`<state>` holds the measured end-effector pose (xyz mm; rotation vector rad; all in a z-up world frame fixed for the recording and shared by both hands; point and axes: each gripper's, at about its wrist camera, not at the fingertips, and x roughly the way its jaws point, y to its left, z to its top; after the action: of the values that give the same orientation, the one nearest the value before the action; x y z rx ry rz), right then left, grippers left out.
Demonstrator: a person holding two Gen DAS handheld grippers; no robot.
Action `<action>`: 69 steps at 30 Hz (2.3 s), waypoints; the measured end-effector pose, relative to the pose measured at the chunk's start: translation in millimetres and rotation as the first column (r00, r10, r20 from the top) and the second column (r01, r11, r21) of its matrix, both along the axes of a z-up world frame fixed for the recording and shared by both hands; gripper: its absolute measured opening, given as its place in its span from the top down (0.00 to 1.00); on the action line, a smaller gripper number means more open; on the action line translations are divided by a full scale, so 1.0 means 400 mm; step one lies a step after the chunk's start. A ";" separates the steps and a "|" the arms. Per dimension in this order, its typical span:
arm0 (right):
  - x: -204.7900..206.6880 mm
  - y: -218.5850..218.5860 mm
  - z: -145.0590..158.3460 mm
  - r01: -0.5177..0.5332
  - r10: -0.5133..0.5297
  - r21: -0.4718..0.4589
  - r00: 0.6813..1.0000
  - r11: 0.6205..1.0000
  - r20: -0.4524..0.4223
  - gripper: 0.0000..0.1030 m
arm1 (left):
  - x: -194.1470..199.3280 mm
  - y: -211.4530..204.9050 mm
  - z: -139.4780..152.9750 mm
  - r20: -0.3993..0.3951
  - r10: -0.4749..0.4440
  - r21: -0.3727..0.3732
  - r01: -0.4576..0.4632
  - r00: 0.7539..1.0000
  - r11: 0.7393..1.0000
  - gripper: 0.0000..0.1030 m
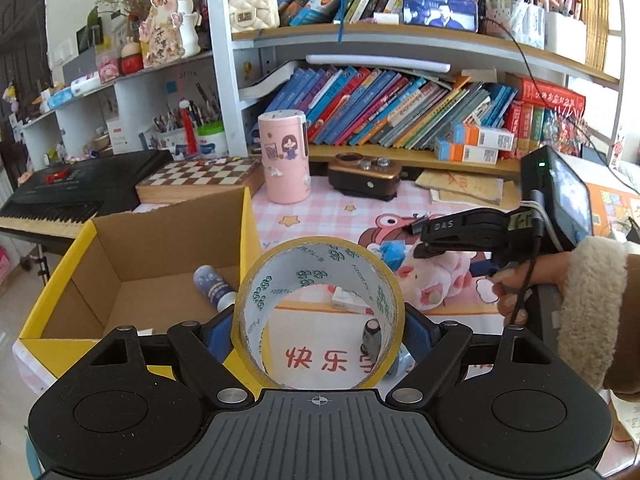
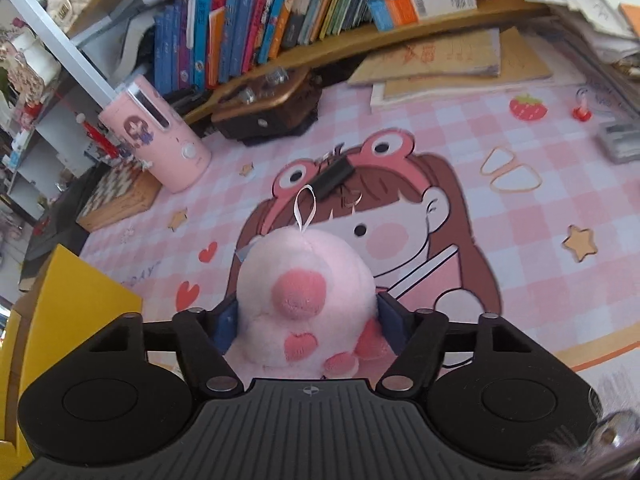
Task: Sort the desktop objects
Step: 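Lift the tape roll with the left tool while the right tool lifts the plush pig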
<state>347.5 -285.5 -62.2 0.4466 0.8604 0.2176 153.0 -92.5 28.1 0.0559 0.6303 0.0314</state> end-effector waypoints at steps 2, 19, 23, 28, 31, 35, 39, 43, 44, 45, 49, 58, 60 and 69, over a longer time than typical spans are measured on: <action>-0.023 -0.016 0.032 0.005 -0.005 -0.008 0.999 1.000 0.043 0.38 | -0.005 0.002 0.004 0.012 -0.007 -0.007 0.007 1.000 1.000 0.19; -0.358 0.011 0.193 -0.083 0.125 -0.209 0.973 0.974 0.196 0.36 | -0.066 0.044 0.003 0.054 -0.056 -0.094 0.061 0.997 0.994 0.19; -0.414 0.042 0.182 -0.107 0.145 -0.218 0.976 0.970 0.165 0.36 | -0.084 0.058 0.000 0.044 -0.083 -0.087 0.087 0.996 0.992 0.19; -0.467 0.107 0.174 -0.142 0.176 -0.227 0.975 0.964 0.138 0.36 | -0.127 0.091 -0.003 0.042 -0.114 -0.086 0.117 0.993 0.989 0.19; -0.502 0.144 0.176 -0.149 0.185 -0.235 0.973 0.961 0.137 0.36 | -0.157 0.122 -0.007 0.035 -0.115 -0.092 0.118 0.993 0.989 0.19; -0.552 0.192 0.180 -0.158 0.193 -0.242 0.973 0.957 0.129 0.36 | -0.201 0.170 -0.011 0.025 -0.104 -0.105 0.106 0.994 0.989 0.19; -0.605 0.241 0.181 -0.167 0.204 -0.256 0.971 0.952 0.124 0.36 | -0.244 0.215 -0.013 0.022 -0.103 -0.115 0.105 0.994 0.988 0.19; -0.652 0.282 0.179 -0.168 0.204 -0.263 0.972 0.950 0.116 0.36 | -0.284 0.253 -0.016 0.019 -0.113 -0.121 0.114 0.993 0.986 0.19; -0.663 0.290 0.177 -0.167 0.203 -0.263 0.973 0.950 0.113 0.36 | -0.294 0.262 -0.018 0.017 -0.116 -0.122 0.117 0.993 0.986 0.19; -0.674 0.298 0.175 -0.166 0.201 -0.263 0.973 0.950 0.110 0.36 | -0.304 0.271 -0.019 0.015 -0.118 -0.123 0.119 0.993 0.985 0.19; -0.715 0.333 0.165 -0.163 0.194 -0.260 0.976 0.952 0.097 0.36 | -0.340 0.306 -0.023 0.007 -0.125 -0.124 0.124 0.992 0.984 0.19; -0.777 0.405 0.135 -0.192 0.208 -0.237 0.977 0.952 0.046 0.36 | -0.405 0.376 -0.038 -0.029 -0.112 -0.128 0.108 0.993 0.986 0.19; -0.788 0.421 0.131 -0.203 0.217 -0.231 0.975 0.952 0.038 0.36 | -0.420 0.390 -0.037 -0.026 -0.105 -0.128 0.101 0.994 0.987 0.19; -0.822 0.494 0.138 -0.267 0.285 -0.242 0.958 0.933 0.042 0.36 | -0.471 0.446 -0.035 -0.012 -0.054 -0.144 0.052 0.998 0.988 0.19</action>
<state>18.7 -87.8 -6.9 0.0937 0.8603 0.3861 -35.3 85.8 14.0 -0.0663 0.6450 -0.0655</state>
